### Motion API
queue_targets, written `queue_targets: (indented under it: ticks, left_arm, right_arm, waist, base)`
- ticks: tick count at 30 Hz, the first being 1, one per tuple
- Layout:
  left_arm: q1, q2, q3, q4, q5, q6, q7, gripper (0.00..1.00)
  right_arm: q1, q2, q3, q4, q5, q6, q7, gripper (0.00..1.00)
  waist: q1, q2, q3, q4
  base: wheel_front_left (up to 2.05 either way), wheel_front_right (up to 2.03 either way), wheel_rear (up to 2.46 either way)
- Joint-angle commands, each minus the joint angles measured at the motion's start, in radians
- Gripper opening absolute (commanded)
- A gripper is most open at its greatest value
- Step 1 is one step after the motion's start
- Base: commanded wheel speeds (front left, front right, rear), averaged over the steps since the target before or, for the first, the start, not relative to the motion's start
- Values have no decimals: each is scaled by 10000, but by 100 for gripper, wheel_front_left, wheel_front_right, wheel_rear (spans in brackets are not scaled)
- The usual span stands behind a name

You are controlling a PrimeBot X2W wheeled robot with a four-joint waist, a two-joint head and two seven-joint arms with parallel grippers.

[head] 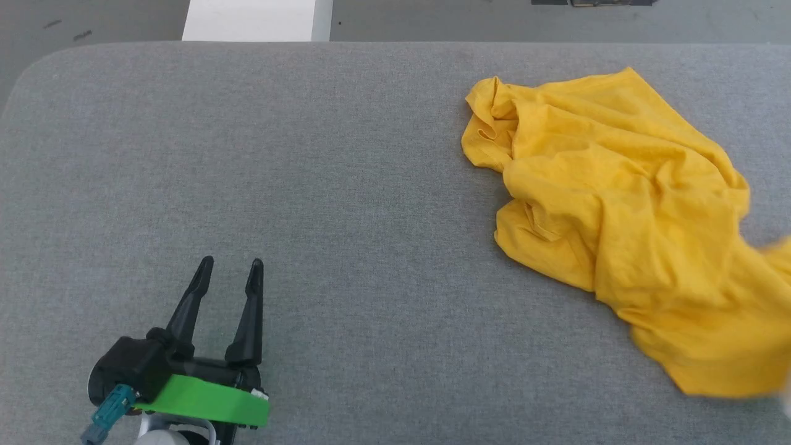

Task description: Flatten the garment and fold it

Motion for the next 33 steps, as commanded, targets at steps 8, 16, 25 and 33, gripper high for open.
queue_targets:
  ticks: [8,16,25,33]
  left_arm:
    - [12,65,91,75,-68,-38,-36,100]
    - [90,78,156,102,-17,-38,-36,100]
    - [129,-139,64,142,-10,-38,-36,100]
    - [38,-231,-32,242,-74,-38,-36,100]
  right_arm:
    - [952,13,-1317,1042,229,33,-620,3]
    - [63,15,-549,1308,538,33,-2025,100]
    - [-457,16,2018,-1895,1227,33,-679,100]
    - [-909,-19,5140,-1934,1334,33,1290,100]
  waist:
    - [0,-1,5,-72]
    - [0,-1,-150,-229]
    - [0,-1,-276,-215]
    - [0,-1,-252,136]
  base:
    - [0,0,0]
    - [0,0,0]
    - [0,0,0]
    - [0,0,0]
